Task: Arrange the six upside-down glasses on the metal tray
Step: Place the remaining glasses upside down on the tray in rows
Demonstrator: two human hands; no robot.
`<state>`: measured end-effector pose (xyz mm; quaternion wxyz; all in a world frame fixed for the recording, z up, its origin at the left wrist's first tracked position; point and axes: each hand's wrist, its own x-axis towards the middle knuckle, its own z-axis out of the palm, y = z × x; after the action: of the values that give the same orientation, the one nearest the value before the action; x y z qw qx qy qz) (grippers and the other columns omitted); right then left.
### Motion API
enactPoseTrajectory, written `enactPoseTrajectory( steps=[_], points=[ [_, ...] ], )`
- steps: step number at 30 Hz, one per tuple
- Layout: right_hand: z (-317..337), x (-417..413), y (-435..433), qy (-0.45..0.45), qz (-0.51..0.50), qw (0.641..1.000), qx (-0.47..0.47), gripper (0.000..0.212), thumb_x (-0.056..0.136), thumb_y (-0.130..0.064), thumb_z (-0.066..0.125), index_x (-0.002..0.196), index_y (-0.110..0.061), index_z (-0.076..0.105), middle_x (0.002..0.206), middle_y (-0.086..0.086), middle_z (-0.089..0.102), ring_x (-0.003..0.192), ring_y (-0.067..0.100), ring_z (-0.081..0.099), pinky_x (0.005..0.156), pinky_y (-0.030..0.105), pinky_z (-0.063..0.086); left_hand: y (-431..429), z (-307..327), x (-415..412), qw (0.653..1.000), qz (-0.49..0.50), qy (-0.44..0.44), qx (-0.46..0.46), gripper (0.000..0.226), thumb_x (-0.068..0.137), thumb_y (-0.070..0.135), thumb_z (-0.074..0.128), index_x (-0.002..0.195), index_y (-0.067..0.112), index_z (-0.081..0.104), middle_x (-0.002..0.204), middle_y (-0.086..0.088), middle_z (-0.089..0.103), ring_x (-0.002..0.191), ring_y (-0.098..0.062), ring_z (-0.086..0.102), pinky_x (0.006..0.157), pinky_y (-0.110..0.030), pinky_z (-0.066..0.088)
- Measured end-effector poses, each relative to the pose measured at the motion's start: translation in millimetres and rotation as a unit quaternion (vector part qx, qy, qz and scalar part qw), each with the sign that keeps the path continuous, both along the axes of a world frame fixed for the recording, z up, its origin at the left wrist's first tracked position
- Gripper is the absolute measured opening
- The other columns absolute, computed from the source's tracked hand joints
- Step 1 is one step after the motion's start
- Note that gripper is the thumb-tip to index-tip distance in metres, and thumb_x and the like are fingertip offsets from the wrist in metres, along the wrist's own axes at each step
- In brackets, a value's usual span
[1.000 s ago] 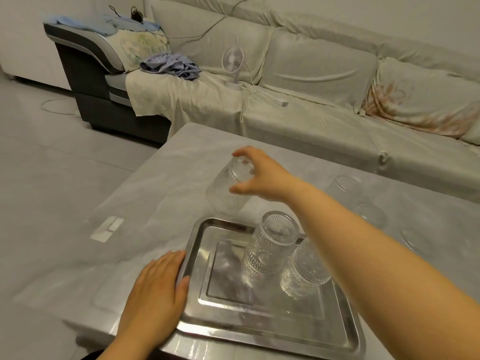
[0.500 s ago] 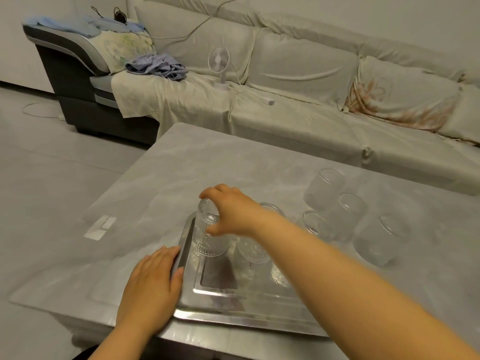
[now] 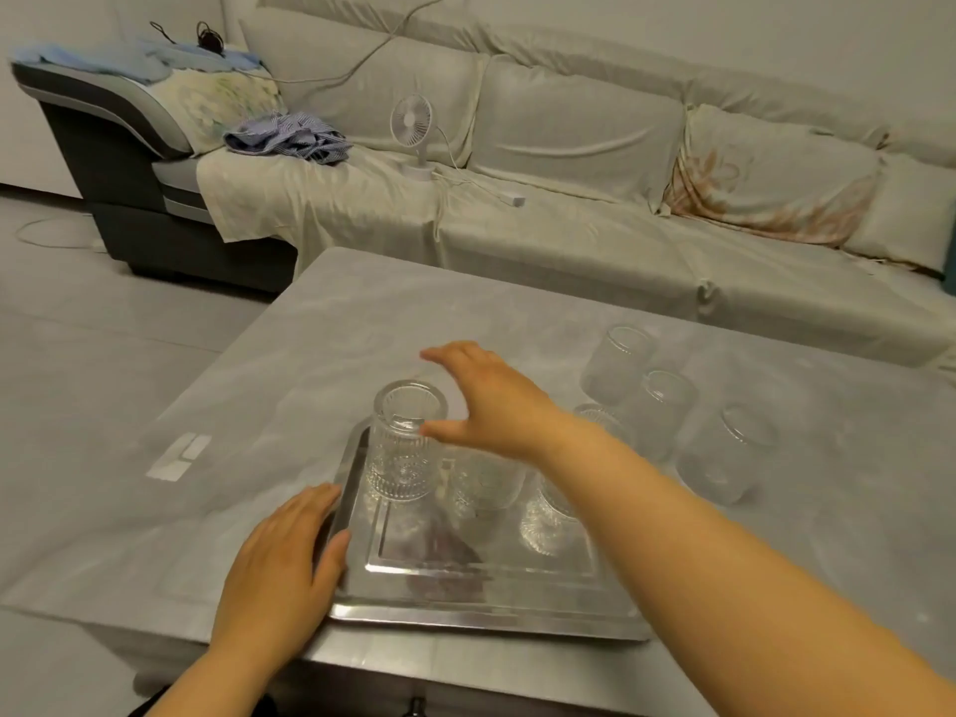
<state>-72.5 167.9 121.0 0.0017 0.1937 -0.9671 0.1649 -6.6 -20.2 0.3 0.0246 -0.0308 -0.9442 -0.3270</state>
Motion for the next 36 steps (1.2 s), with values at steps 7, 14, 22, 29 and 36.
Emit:
enactPoseTrajectory(
  steps=[7, 14, 22, 29, 36],
  points=[
    [-2.4, 31.0, 115.7, 0.121, -0.229, 0.964, -0.067, 0.053, 0.078, -0.023, 0.064, 0.125, -0.011, 0.043, 0.133, 0.014, 0.045, 0.124, 0.030, 0.037, 0.102, 0.036, 0.030, 25.3, 12.2, 15.8, 0.999, -0.034, 0.018, -0.009, 0.043, 0.083, 0.019, 0.056, 0.125, 0.015, 0.046, 0.137, -0.008, 0.047, 0.129, -0.026, 0.039, 0.110, -0.042, 0.024],
    [-32.7, 46.8, 198.1, 0.044, -0.421, 0.906, 0.003, 0.057, 0.079, -0.030, 0.062, 0.128, -0.013, 0.039, 0.144, 0.014, 0.030, 0.131, 0.034, 0.023, 0.107, 0.044, 0.025, 47.8, 14.3, 25.0, 0.991, -0.071, 0.053, -0.105, 0.033, 0.081, 0.031, 0.050, 0.107, 0.013, 0.062, 0.107, -0.012, 0.069, 0.104, -0.030, 0.062, 0.096, -0.045, 0.040],
    [-44.8, 32.8, 242.8, -0.016, -0.520, 0.846, -0.112, 0.072, 0.075, -0.032, 0.065, 0.134, -0.016, 0.027, 0.144, 0.015, 0.029, 0.129, 0.039, 0.027, 0.105, 0.048, 0.029, 49.9, 17.2, 26.1, 0.974, -0.110, 0.036, -0.194, 0.043, 0.074, 0.033, 0.035, 0.080, 0.014, 0.073, 0.086, -0.004, 0.076, 0.082, -0.024, 0.071, 0.064, -0.042, 0.057],
    [-47.1, 33.9, 240.2, 0.035, -0.495, 0.847, -0.193, 0.076, 0.073, -0.016, 0.069, 0.134, -0.013, 0.026, 0.143, 0.018, 0.026, 0.123, 0.039, 0.038, 0.102, 0.046, 0.035, 50.4, 16.9, 25.1, 0.973, -0.108, 0.040, -0.198, 0.043, 0.074, 0.032, 0.035, 0.080, 0.016, 0.074, 0.087, -0.002, 0.076, 0.083, -0.022, 0.071, 0.064, -0.040, 0.058],
    [-10.1, 68.5, 220.0, 0.136, -0.432, 0.850, -0.270, 0.066, 0.070, -0.015, 0.072, 0.124, -0.012, 0.034, 0.134, 0.015, 0.036, 0.111, 0.024, 0.045, 0.087, 0.031, 0.036, 50.6, 19.1, 27.3, 0.973, -0.099, 0.035, -0.205, 0.044, 0.073, 0.033, 0.034, 0.079, 0.015, 0.074, 0.085, -0.003, 0.076, 0.081, -0.023, 0.071, 0.063, -0.040, 0.058]
  ],
)
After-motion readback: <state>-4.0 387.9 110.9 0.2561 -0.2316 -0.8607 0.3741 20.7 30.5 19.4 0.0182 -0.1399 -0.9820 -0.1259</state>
